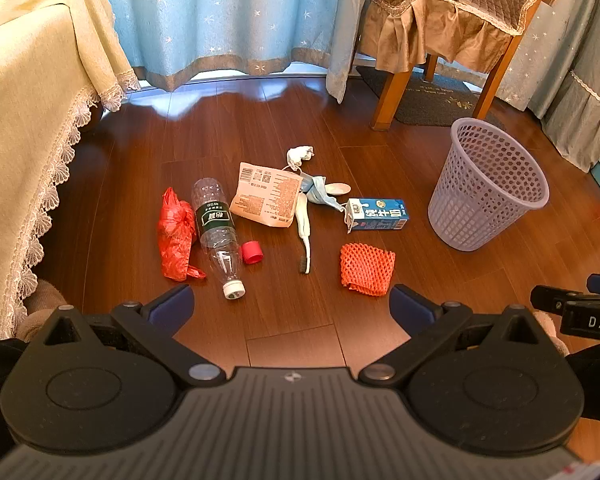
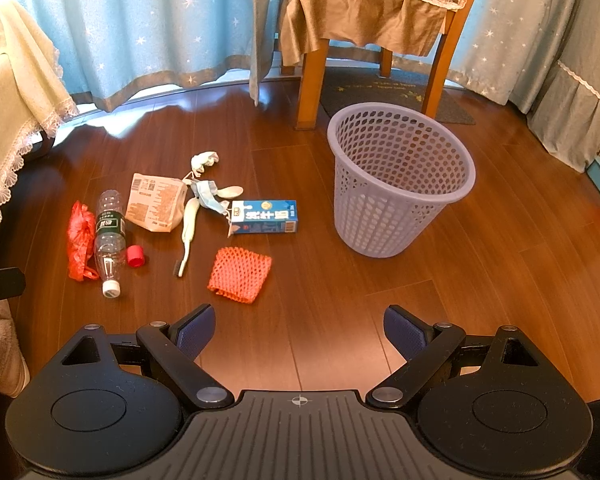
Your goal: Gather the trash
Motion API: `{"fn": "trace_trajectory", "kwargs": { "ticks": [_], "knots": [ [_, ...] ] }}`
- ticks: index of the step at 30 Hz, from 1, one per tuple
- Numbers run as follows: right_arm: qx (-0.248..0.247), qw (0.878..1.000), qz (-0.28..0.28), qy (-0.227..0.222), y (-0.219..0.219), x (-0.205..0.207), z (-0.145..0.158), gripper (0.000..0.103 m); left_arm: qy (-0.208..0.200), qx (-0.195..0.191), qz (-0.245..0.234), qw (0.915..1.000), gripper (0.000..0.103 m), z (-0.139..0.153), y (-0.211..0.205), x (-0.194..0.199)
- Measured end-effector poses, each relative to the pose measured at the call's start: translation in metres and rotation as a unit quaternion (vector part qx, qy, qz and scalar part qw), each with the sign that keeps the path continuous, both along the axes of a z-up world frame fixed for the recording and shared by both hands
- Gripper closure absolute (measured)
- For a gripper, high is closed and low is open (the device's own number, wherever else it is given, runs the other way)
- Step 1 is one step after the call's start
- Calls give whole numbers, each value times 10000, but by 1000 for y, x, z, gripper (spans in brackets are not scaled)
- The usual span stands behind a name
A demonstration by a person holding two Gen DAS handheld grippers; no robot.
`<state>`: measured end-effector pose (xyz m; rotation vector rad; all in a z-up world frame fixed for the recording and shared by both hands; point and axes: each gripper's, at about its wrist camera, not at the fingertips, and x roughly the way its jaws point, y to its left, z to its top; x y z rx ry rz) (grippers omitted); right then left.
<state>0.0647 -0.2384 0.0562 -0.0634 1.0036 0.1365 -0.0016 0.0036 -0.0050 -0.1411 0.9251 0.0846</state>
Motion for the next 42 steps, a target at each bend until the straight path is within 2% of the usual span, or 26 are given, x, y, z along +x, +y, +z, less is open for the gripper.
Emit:
{"fn": "trace_trajectory", "kwargs": {
  "ticks": [23,42],
  "knots": [
    [9,10000,62,2,4,-1,-1,14,32,-10,-6,10000,1,-5,-4,-1],
    [125,9989,451,-63,27,1,4,14,122,-78,-90,9999,1,-8,0,0]
  ]
}}
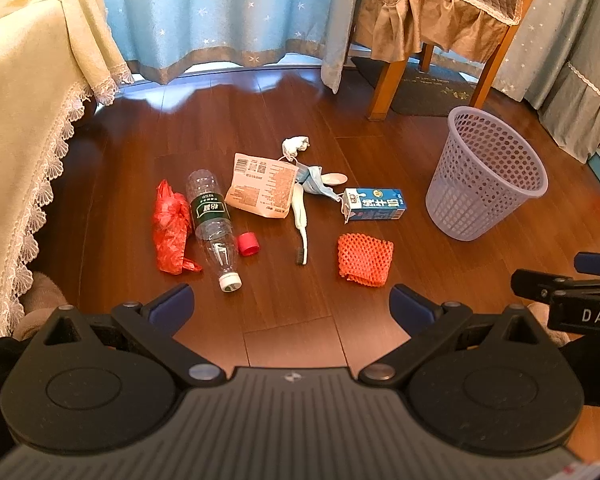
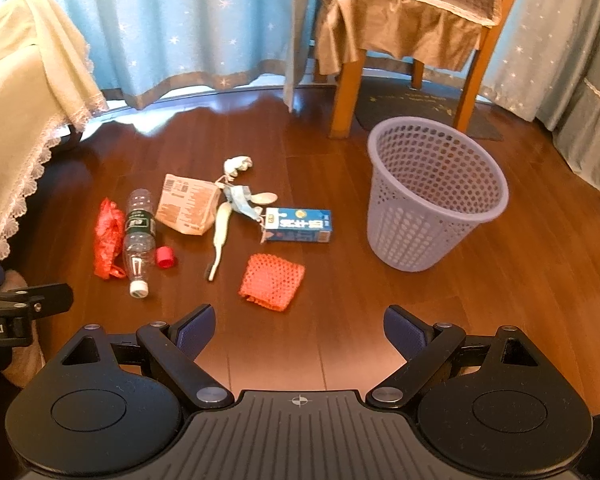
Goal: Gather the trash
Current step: 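Move the right tool toward the white mesh wastebasket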
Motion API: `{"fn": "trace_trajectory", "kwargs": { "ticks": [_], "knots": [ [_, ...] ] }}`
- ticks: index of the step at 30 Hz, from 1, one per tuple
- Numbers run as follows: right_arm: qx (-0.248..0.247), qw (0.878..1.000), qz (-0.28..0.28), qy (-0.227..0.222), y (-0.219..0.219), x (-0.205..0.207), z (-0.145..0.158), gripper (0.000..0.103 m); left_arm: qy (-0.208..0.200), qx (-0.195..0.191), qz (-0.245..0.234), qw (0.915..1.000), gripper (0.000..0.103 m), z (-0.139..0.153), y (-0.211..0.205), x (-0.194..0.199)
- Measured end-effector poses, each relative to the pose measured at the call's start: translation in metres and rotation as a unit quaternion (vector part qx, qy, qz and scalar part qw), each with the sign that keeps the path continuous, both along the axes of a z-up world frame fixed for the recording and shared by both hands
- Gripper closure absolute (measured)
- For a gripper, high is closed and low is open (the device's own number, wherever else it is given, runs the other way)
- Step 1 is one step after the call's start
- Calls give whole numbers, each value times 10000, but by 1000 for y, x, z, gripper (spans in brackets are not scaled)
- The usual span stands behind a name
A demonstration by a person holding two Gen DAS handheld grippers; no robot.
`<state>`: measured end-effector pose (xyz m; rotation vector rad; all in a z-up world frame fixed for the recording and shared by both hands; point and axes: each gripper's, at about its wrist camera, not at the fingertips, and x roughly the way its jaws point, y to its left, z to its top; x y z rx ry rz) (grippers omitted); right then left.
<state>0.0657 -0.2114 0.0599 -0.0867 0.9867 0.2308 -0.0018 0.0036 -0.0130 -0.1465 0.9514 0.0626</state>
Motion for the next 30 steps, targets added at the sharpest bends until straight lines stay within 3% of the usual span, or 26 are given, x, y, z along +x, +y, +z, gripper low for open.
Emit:
{"fn": "trace_trajectory", "kwargs": {
  "ticks": [18,25,30],
  "knots": [
    [-197,9967,450,-639,15,-17,35,14,-329,-207,-217,9990,1,23,0,0],
    [-185,9961,757,-418,19,0,12,14,-177,-248,-212,9993,1,14,3,16],
    [-234,9950,909,-332,15,14,0,14,-69,-140,-529,9985,1,7,1,29]
  ]
}}
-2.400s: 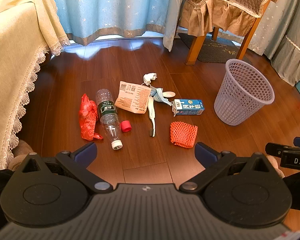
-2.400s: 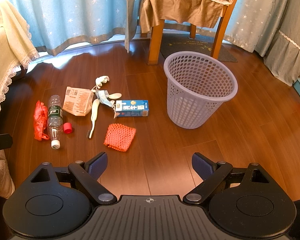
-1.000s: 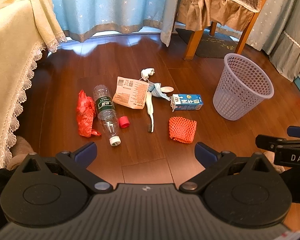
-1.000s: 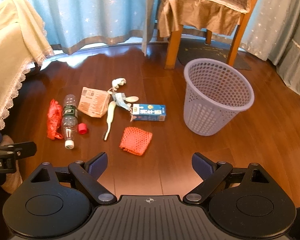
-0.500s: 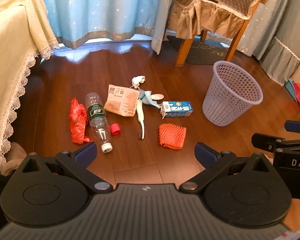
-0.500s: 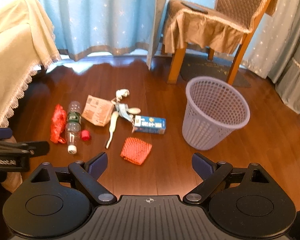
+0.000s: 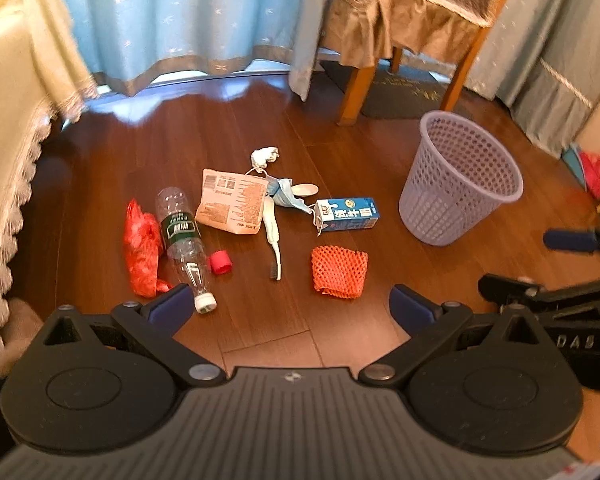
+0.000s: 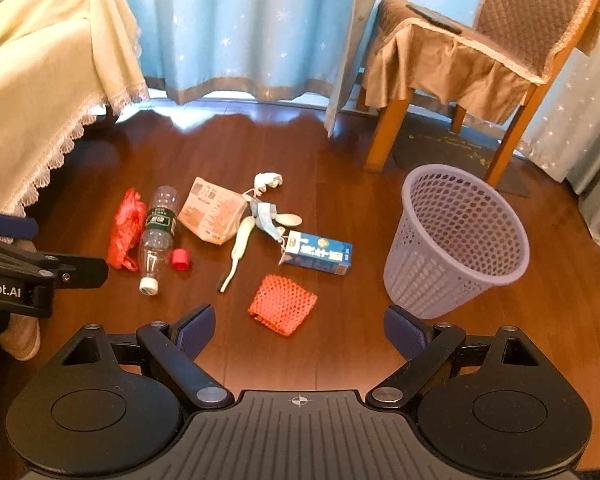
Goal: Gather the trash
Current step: 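Move the right tool toward the white mesh wastebasket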
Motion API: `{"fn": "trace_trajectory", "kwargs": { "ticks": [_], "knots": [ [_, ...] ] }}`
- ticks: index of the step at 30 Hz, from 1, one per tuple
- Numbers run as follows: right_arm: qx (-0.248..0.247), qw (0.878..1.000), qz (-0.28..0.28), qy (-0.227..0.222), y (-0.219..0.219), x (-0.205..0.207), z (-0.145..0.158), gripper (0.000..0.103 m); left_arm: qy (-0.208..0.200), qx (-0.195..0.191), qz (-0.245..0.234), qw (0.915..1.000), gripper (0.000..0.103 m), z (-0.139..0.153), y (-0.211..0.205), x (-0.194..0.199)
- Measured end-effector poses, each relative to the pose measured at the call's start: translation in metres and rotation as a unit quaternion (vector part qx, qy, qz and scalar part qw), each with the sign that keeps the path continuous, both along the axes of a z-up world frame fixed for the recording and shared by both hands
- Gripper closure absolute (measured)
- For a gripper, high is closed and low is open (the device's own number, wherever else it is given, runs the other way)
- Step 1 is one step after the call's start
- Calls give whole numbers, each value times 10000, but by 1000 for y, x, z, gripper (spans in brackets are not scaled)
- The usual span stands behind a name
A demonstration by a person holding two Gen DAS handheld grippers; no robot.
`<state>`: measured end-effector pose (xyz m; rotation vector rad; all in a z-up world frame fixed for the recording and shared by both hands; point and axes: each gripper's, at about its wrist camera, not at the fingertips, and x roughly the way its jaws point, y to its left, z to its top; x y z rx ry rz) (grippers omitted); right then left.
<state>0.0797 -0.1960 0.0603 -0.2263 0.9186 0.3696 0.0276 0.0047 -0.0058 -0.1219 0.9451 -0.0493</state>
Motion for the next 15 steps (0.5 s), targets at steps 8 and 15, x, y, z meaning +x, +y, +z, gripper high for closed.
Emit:
{"fn": "trace_trajectory", "kwargs": {
  "ticks": [8,15],
  "knots": [
    [-104,9995,292,11,-7,28,-7,14,38,431,-495,9978,1,-8,5,28],
    [-325,9979,561,-37,-17,47,-15,14,23,816,-876,9928,1,-12,10,52]
  ]
}}
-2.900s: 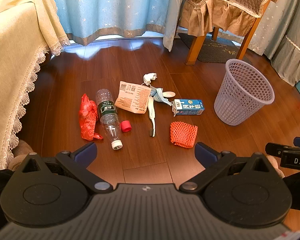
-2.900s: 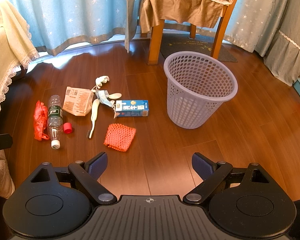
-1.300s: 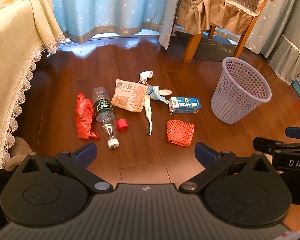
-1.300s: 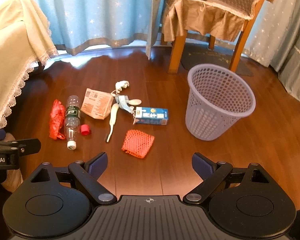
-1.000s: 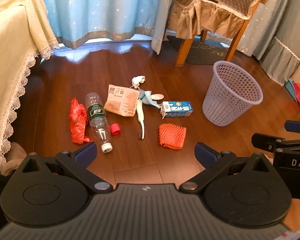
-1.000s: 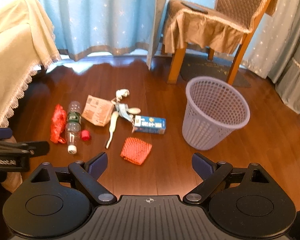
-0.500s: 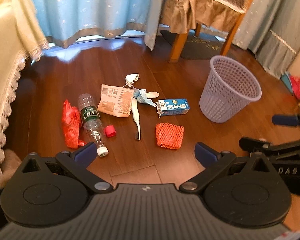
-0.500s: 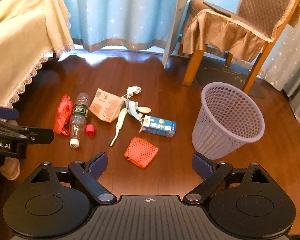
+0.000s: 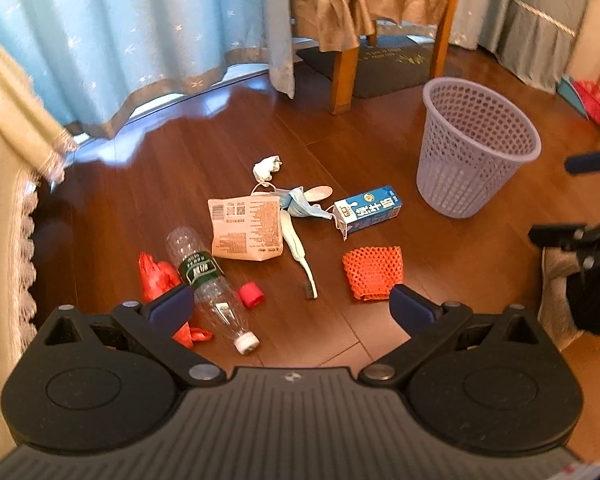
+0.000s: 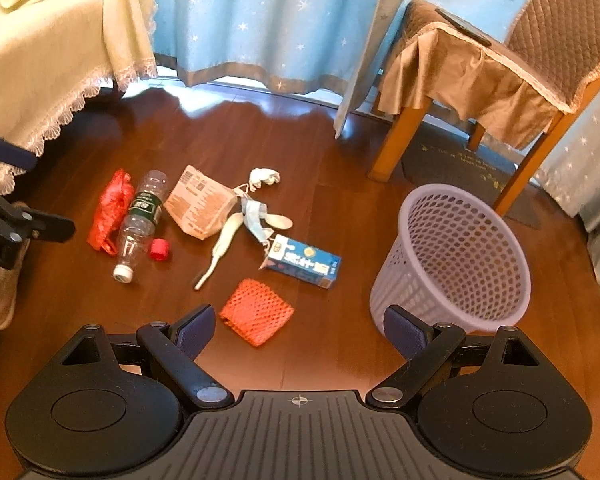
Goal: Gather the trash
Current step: 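Move the right tool toward the white mesh wastebasket, then close the right tool on the rim of the wastebasket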
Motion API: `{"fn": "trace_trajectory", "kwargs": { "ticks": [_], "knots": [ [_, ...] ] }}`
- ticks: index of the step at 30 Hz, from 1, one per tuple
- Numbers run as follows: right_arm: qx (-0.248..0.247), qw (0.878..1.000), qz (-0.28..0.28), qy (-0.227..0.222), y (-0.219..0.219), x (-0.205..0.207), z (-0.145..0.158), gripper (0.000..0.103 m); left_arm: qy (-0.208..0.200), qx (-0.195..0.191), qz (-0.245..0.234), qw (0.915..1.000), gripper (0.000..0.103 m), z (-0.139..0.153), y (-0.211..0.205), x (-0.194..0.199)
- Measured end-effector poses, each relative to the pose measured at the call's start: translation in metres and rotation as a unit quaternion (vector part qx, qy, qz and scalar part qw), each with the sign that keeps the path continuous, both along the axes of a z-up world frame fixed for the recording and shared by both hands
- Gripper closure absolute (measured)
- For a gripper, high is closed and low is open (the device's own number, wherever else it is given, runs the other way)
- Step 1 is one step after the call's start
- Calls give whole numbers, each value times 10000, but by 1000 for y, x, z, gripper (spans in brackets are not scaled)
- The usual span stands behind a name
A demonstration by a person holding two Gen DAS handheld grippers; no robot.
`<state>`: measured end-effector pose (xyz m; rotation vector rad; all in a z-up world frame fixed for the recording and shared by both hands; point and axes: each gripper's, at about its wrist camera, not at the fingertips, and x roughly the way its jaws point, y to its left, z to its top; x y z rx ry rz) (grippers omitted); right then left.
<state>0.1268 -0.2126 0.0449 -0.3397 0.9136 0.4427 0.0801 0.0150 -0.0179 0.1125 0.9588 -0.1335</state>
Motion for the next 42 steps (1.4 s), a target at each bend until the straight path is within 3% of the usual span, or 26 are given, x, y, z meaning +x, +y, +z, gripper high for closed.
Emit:
{"fn": "trace_trajectory", "kwargs": {
  "ticks": [7,15,23,33,37,42],
  "knots": [
    [-320,9976,519,-338,-8,15,-8,14,34,136,-503,9986,1,-9,0,23],
    [-711,9933,858,-305,-22,43,-22,14,-76,338,-981,9946,1,-21,-1,52],
    [-1338,9788,1458,-518,-30,69,-43,14,-78,422,-1443,9886,1,-31,-6,80],
    [-1663,9740,1537,7,-57,137,-99,14,-182,390,-1897,9809,1,-37,-25,117],
    [-1755,9695,1699,227,-62,157,-128,36,-131,562,-1917,9798,1,-42,-24,124],
    [-1813,9663,1804,305,-63,172,-154,47,44,533,-1852,9812,1,-48,-20,129]
  ]
}}
